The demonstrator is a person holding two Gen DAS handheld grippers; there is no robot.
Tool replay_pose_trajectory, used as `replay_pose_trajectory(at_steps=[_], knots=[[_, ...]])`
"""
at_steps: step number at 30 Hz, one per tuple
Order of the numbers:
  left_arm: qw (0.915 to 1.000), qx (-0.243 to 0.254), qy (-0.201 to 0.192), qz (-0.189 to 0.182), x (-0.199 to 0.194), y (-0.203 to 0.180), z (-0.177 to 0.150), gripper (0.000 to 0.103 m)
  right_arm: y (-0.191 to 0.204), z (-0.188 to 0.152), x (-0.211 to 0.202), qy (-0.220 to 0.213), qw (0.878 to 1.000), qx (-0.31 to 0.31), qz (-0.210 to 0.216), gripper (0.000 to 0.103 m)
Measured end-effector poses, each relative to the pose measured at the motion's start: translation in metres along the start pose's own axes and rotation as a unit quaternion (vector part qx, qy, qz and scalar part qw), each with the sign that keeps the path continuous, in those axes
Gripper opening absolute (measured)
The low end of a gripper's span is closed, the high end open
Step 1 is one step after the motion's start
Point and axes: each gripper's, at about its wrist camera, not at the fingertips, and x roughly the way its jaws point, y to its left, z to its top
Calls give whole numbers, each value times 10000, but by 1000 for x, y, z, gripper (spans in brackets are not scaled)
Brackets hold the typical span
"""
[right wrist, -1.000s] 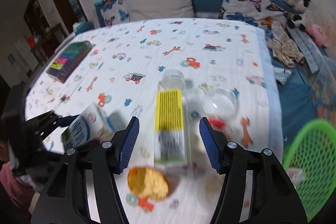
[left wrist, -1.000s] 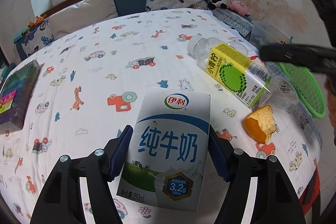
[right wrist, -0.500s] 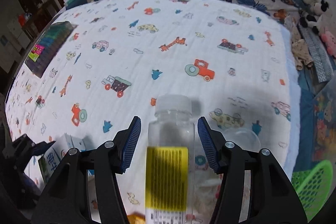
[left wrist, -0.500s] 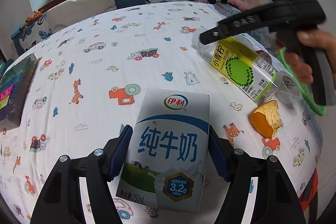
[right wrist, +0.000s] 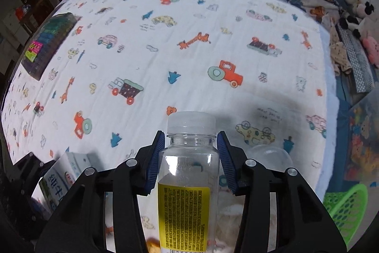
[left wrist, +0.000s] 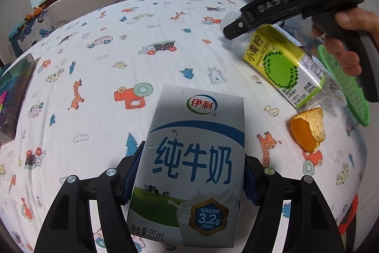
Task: Collect trash
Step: 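Grasp the white milk carton with the left tool while the right tool grasps the juice bottle, then carry the milk carton and juice bottle to the green basket and release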
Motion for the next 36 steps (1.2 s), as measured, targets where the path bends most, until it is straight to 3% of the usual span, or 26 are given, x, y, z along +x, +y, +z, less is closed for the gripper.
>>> replay_pose_trajectory(at_steps=[6,13,24,30,36], knots=[[9999,-126,-58,54,-5,2,-3,66,2,-22,-54,-662,9977,-74,-90,46],[9995,-186,-232,127,-18,-1,-6,65,2,-72,-114,-1376,9904,-70,-140,46],[9976,-291,-622,74,-53,-10,-4,65,-1,-133,-168,-2109,9772,225,-79,45],[9961,-216,-836,-181,-73,-26,7,65,-24,-150,-201,-2368,9699,497,-270,45],[9944,6,-906,-543,-80,-56,25,65,-74,-175,-223,-2487,9595,1043,-814,46]])
